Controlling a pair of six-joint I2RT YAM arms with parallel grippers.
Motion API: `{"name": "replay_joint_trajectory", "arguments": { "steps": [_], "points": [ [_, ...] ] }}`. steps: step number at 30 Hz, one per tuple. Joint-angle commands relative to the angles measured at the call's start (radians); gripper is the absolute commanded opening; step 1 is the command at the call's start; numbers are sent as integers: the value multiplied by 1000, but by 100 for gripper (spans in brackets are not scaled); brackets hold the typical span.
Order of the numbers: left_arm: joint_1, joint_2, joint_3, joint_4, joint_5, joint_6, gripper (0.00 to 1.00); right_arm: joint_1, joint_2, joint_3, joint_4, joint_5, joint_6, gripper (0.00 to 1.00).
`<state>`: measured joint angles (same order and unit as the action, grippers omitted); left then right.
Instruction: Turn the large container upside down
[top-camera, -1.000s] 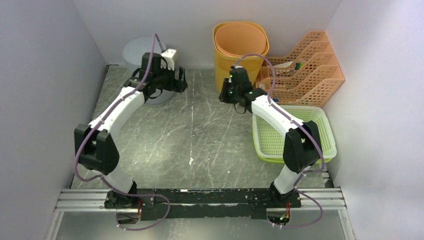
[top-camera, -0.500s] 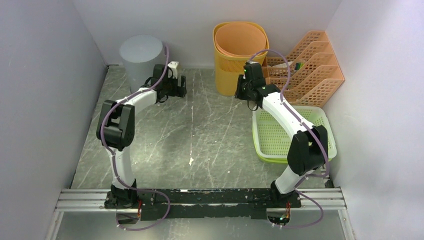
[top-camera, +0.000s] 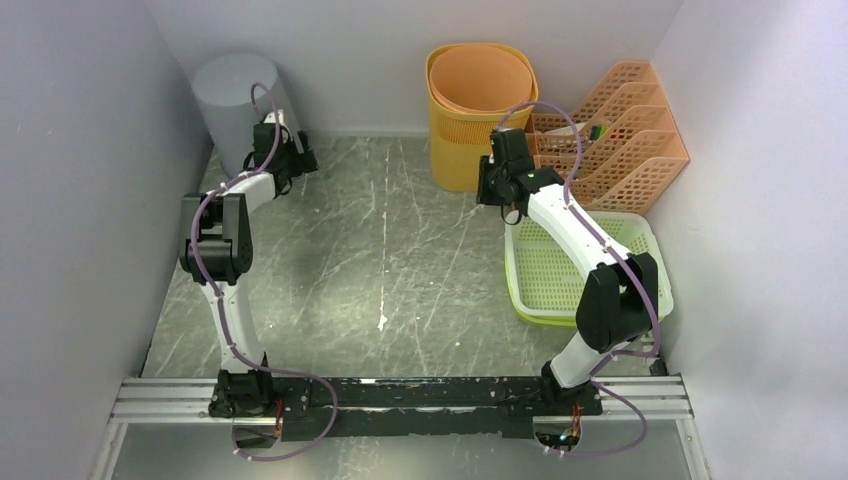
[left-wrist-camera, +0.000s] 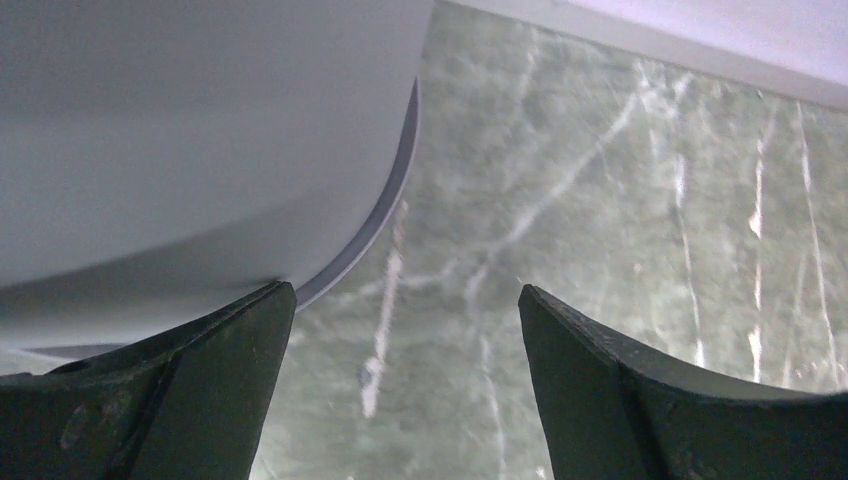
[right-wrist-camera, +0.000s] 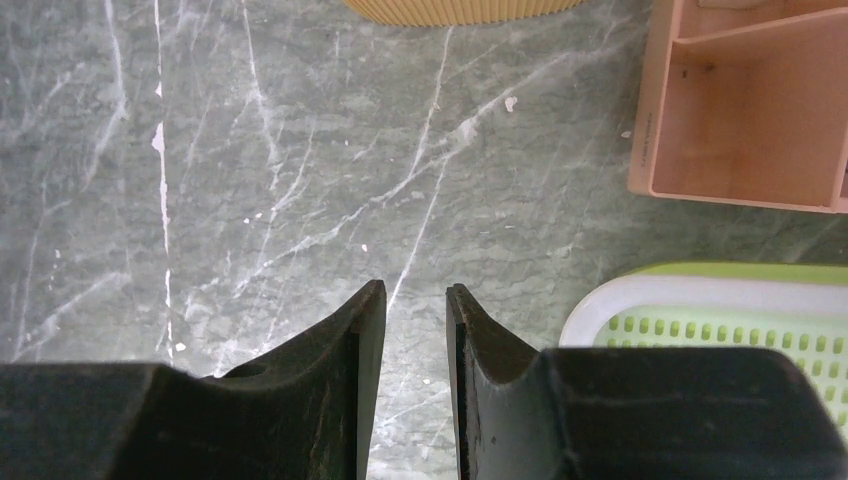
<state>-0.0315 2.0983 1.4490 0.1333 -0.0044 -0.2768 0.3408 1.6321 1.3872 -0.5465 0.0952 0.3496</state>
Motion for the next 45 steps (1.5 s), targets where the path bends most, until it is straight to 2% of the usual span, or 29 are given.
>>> {"name": "replay_joint_trajectory", "arguments": {
  "steps": [1, 8, 16, 20, 25, 31, 34, 37, 40, 43, 45],
  "points": [
    [56, 46, 94, 46, -39, 27, 95, -9, -28, 3, -29, 12, -38, 29],
    [110, 93, 168, 5, 12, 76, 95, -11, -10, 7, -47, 7, -46, 29],
    [72, -94, 36, -34, 189, 113, 95, -11, -25, 20, -63, 38, -15, 29],
    [8, -161, 61, -143, 227, 149, 95, -11, -41, 38, -99, 86, -10, 30],
    [-60, -164, 273, -283, 299, 132, 95, -17, -69, 74, -144, 186, -12, 40],
    [-115, 14, 797, -461, 403, -28, 95, -27, -91, 147, -214, 207, -59, 42],
    [-176, 88, 954, -446, 414, -110, 98, -35, -115, 157, -207, 212, -88, 43],
    [-228, 82, 928, -352, 428, -179, 96, -51, -117, 198, -202, 221, -99, 45],
    [-284, 38, 836, -329, 400, -149, 99, -65, -105, 267, -177, 192, -121, 46],
    [-308, -27, 727, -348, 396, -113, 100, -77, -74, 365, -134, 199, -129, 57],
    [-313, -76, 645, -370, 396, -96, 100, -96, -30, 448, -102, 190, -130, 59]
  ]
}}
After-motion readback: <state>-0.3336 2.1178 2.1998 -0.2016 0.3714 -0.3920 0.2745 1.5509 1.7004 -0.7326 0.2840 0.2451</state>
